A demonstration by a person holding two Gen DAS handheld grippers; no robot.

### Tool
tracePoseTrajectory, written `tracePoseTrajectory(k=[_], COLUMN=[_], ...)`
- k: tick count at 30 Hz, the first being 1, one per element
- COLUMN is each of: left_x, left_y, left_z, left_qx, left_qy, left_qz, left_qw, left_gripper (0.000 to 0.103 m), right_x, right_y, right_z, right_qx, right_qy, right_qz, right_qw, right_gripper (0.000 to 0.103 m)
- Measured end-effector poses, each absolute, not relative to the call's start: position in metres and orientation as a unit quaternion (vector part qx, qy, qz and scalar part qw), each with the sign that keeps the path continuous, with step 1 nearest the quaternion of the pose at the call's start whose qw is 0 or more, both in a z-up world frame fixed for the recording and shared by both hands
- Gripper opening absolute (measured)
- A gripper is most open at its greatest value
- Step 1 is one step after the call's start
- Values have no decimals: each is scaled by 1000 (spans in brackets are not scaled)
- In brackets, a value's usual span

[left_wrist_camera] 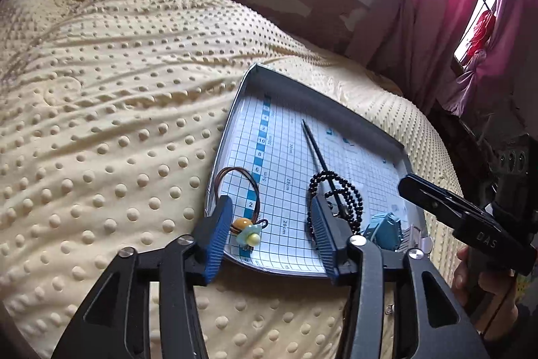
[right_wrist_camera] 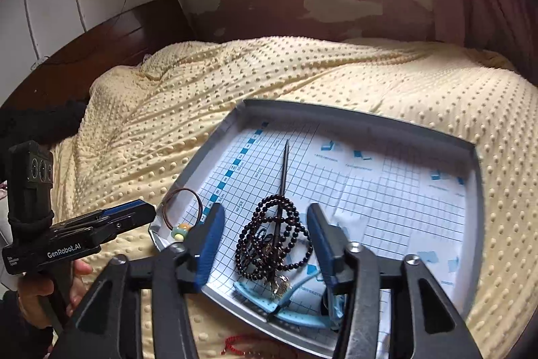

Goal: Organize jewelry
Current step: 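Withdraw both tools from the tray toward the red bracelet and key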

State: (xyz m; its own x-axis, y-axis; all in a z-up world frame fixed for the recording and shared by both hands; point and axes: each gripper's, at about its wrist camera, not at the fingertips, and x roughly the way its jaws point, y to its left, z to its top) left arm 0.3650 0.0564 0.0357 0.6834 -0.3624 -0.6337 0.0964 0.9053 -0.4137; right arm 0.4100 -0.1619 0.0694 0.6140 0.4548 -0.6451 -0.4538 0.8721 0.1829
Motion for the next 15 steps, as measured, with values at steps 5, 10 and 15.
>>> tracePoseTrajectory(k=[5, 10, 15], left_x=[319, 275, 232], left_y=[57, 52, 39], left_z=[67, 106, 125], left_qx=[-191, -158, -120], left_qy=[293, 223, 195], left_qz=[-142, -129, -125], left_qw=[926, 953, 965], left_gripper=[81, 102, 102], right_x=[358, 307, 253], right_y=[-180, -198, -212], right_z=[96, 115, 125], right_qx=[-1, 13, 28], right_qy=[299, 251, 213], right_qz=[261, 263, 257], right_qw=[918, 931, 942], right_gripper=[86, 103, 103])
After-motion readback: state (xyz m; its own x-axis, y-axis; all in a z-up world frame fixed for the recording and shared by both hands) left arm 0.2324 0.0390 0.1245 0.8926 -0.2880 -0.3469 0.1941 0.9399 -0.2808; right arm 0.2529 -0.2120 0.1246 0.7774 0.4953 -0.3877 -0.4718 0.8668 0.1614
